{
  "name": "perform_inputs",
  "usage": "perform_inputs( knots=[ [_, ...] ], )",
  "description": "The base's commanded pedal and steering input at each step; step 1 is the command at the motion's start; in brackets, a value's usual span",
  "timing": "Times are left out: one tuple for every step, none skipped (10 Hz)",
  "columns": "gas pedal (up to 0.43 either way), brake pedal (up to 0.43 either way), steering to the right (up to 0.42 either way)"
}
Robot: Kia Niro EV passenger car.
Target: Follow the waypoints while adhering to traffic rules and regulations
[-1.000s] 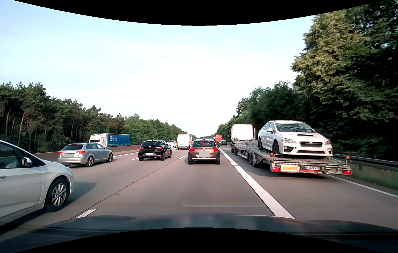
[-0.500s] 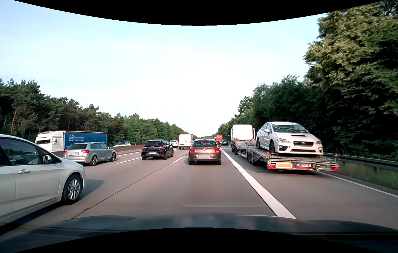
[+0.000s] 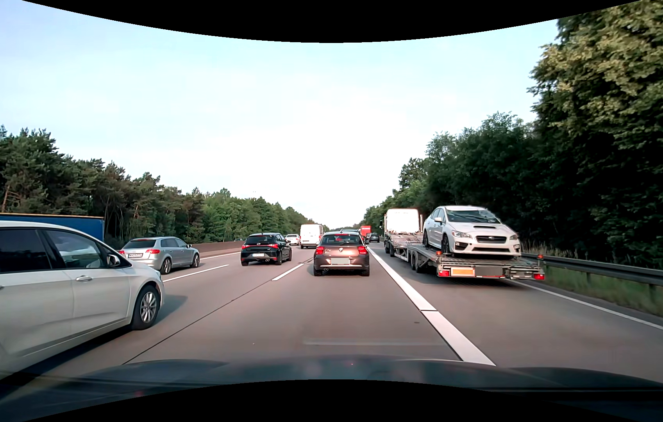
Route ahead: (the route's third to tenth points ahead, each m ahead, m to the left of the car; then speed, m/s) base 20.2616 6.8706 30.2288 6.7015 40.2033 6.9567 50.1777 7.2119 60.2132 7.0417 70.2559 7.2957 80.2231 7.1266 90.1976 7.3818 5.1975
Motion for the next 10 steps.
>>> perform_inputs(
  knots=[
    [0.0,0.012,-0.006],
    [0.0,0.0,-0.006],
    [0.0,0.0,-0.006],
    [0.0,0.0,-0.006],
    [0.0,0.0,-0.006],
    [0.0,0.0,-0.006],
    [0.0,0.0,-0.006],
    [0.0,0.0,-0.006],
    [0.0,0.0,-0.006],
    [0.0,0.0,-0.006]
  ],
)
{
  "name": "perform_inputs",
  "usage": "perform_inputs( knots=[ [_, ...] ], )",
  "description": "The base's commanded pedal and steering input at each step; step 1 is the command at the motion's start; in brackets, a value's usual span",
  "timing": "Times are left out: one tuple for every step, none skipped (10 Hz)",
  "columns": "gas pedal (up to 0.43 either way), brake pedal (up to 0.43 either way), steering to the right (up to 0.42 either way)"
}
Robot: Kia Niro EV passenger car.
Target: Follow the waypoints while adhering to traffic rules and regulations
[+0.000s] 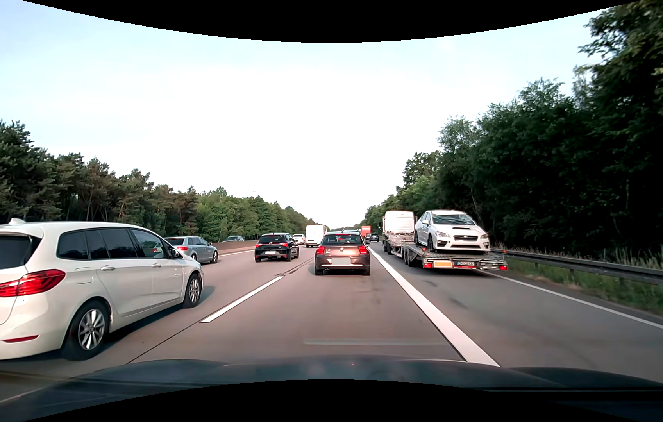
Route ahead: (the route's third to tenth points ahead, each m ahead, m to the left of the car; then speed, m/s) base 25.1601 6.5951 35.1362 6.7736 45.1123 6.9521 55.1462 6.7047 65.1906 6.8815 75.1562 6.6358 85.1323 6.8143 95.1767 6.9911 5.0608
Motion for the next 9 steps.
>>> perform_inputs(
  knots=[
    [0.0,0.0,-0.006],
    [0.0,0.0,-0.006],
    [0.047,0.0,-0.006],
    [0.067,0.0,-0.006],
    [0.098,0.0,-0.006],
    [0.11,0.0,-0.006],
    [0.118,0.0,-0.006],
    [0.13,0.0,-0.006],
    [0.13,0.0,-0.006]
  ],
)
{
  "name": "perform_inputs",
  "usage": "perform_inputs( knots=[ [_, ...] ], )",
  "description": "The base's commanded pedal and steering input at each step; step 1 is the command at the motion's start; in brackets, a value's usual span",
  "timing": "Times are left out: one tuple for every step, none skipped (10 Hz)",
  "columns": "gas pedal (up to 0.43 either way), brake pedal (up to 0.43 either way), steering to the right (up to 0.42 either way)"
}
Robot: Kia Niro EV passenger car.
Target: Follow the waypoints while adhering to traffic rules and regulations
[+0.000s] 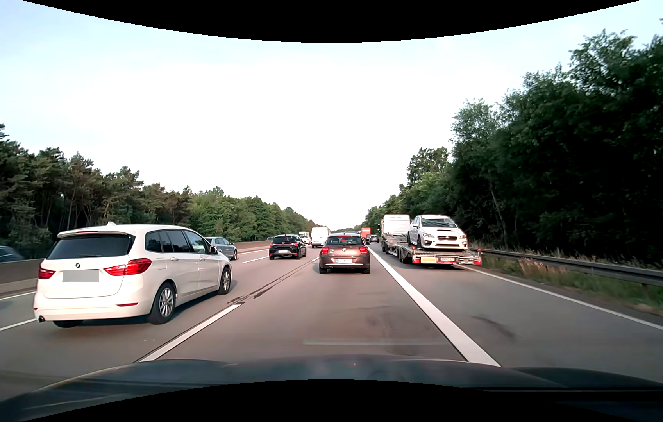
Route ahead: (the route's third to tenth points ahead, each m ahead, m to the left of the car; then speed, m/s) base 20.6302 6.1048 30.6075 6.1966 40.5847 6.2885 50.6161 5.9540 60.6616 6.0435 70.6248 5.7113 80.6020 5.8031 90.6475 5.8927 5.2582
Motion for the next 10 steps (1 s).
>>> perform_inputs(
  knots=[
    [0.13,0.0,-0.005],
    [0.138,0.0,-0.005],
    [0.138,0.0,-0.004],
    [0.15,0.0,-0.004],
    [0.157,0.0,-0.004],
    [0.157,0.0,-0.004],
    [0.157,0.0,-0.003],
    [0.169,0.0,-0.004],
    [0.169,0.0,-0.004],
    [0.169,0.0,-0.003]
  ],
)
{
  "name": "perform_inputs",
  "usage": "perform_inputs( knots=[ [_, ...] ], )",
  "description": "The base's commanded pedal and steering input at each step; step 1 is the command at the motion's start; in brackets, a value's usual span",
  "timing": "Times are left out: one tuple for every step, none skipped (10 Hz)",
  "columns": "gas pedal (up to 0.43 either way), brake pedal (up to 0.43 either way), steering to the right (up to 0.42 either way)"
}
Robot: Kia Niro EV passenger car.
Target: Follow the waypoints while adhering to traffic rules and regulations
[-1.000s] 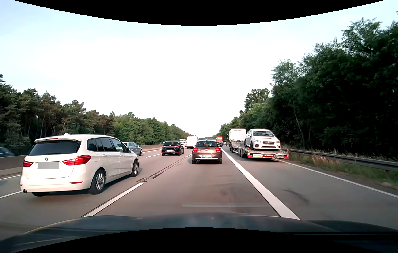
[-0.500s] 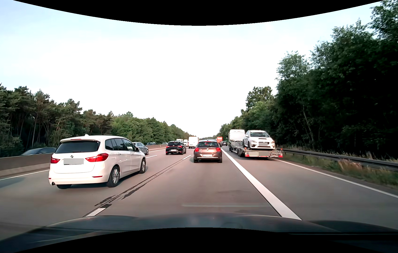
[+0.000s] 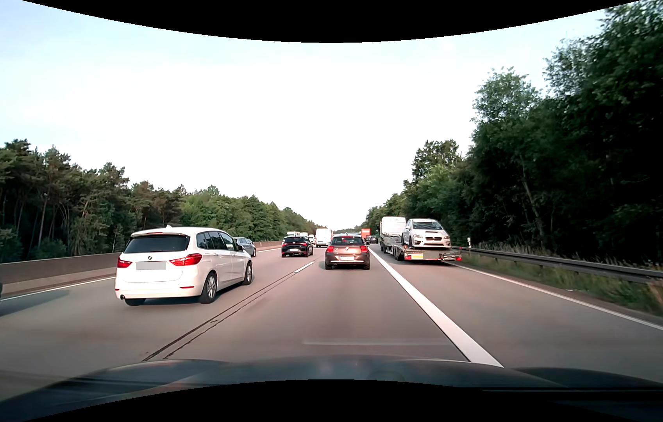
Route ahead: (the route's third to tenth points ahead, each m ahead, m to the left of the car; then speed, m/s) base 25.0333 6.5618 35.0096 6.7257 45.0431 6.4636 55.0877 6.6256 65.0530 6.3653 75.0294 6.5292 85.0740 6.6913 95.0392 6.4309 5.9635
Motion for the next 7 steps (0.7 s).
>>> perform_inputs(
  knots=[
    [0.169,0.0,-0.004],
    [0.169,0.0,-0.004],
    [0.169,0.0,-0.003],
    [0.169,0.0,-0.004],
    [0.169,0.0,-0.004],
    [0.169,0.0,-0.004],
    [0.169,0.0,-0.004]
  ],
)
